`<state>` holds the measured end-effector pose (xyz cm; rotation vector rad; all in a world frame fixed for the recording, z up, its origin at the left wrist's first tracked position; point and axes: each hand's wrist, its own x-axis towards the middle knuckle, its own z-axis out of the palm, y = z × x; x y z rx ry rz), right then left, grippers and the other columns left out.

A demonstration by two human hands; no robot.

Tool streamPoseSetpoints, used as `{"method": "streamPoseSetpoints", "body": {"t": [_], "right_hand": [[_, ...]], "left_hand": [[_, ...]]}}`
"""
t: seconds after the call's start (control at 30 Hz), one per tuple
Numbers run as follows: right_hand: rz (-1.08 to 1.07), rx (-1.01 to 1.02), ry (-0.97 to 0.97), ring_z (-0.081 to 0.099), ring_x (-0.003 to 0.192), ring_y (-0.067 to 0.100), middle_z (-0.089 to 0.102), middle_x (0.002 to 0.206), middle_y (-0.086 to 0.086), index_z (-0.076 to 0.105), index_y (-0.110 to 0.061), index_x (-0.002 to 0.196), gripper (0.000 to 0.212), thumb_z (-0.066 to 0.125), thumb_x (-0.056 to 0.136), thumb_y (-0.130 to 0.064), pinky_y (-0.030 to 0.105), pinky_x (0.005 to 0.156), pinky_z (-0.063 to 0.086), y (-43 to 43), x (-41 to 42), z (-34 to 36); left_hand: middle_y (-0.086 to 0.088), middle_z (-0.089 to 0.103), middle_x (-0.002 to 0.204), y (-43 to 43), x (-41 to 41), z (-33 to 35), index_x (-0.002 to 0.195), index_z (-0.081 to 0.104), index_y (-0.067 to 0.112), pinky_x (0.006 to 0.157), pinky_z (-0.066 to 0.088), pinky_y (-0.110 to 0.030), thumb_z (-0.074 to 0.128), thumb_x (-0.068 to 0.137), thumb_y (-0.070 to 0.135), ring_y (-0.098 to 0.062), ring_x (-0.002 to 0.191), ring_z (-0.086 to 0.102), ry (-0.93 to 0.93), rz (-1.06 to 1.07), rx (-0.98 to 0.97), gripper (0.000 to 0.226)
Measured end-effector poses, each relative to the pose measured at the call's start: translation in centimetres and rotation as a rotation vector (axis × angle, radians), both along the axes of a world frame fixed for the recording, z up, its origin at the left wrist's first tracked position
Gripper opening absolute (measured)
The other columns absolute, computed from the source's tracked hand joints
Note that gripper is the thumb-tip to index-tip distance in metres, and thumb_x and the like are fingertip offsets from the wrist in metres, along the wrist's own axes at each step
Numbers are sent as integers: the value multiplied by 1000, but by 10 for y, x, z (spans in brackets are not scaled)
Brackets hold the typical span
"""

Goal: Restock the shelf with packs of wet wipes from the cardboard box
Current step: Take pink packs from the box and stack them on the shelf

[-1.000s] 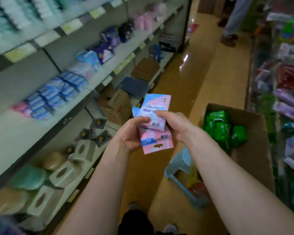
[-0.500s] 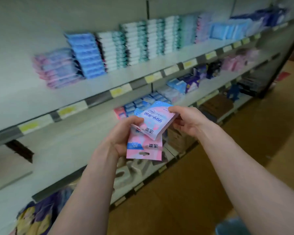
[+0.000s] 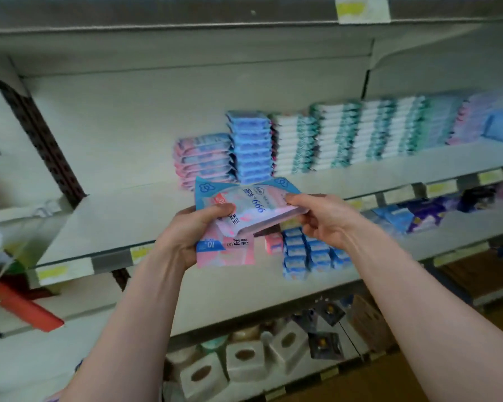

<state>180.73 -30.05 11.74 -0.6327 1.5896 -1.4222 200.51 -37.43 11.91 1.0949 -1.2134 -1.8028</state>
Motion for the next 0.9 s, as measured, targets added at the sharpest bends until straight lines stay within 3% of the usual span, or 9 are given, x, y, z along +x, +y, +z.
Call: {"method": "streamPoseSetpoints", "body": {"t": [0.13, 0.27, 0.4, 0.53, 0.63, 0.7, 0.77, 0.9], "right_hand": [[65, -51, -35, 51, 45, 10, 56, 54, 2, 62, -7, 84, 10, 71, 83, -12, 18, 40, 41, -32, -10, 13], [227, -129, -164, 65, 56, 13, 66, 70, 8, 62, -4, 92, 5, 62, 89, -7, 23, 51, 54, -60, -22, 23], [329, -125, -63, 67, 63, 14, 68, 81, 12, 63, -2, 94, 9, 66, 88, -8, 22, 56, 57, -87, -23, 29], [349, -119, 135, 62, 56, 12, 66, 70, 8, 64, -5, 89, 14, 68, 88, -18, 20, 51, 55, -116, -15, 33], [306, -150, 191, 59, 52, 11, 64, 68, 8, 63, -5, 86, 14, 68, 88, -17, 21, 48, 54, -143, -7, 39], [288, -188, 220, 60, 51, 12, 64, 70, 10, 57, -7, 104, 19, 67, 89, -16, 22, 50, 54, -161, -2, 44], [290, -213, 259, 60, 55, 16, 65, 75, 12, 44, -15, 124, 42, 66, 89, -14, 26, 55, 54, -179, 0, 47], [298, -232, 446, 63, 64, 13, 64, 92, 8, 45, -18, 129, 52, 71, 83, -18, 31, 63, 57, -214, 6, 45]], "left_hand": [[-16, 72, 92, -20, -5, 13, 105, 65, 3, 46, 56, -35, 69, 80, 1, -23, 56, 69, -12, 127, -25, 25], [-3, 70, 58, -44, -9, 26, 97, 63, 5, 36, 50, -27, 70, 82, 3, -15, 42, 64, -73, 293, -85, 16], [-7, 69, 78, -67, -4, 36, 107, 61, 3, 38, 50, -25, 73, 81, 6, -13, 43, 65, -146, 387, -143, 29], [-8, 64, 77, -93, 2, 48, 96, 58, 4, 35, 48, -23, 73, 82, 6, -16, 44, 63, -217, 459, -189, 20], [-7, 64, 78, -120, 6, 59, 97, 57, 6, 44, 52, -27, 75, 81, 9, -20, 59, 63, -293, 494, -227, 24], [-6, 64, 80, -141, 7, 66, 99, 56, 7, 52, 53, -31, 76, 80, 11, -22, 64, 64, -351, 504, -248, 27], [-6, 62, 80, -164, 7, 73, 97, 56, 7, 60, 55, -35, 76, 79, 11, -25, 69, 65, -403, 511, -286, 27], [-12, 65, 89, -206, 8, 83, 94, 59, 4, 80, 58, -44, 72, 78, 10, -30, 81, 66, -550, 500, -364, 21]]}}
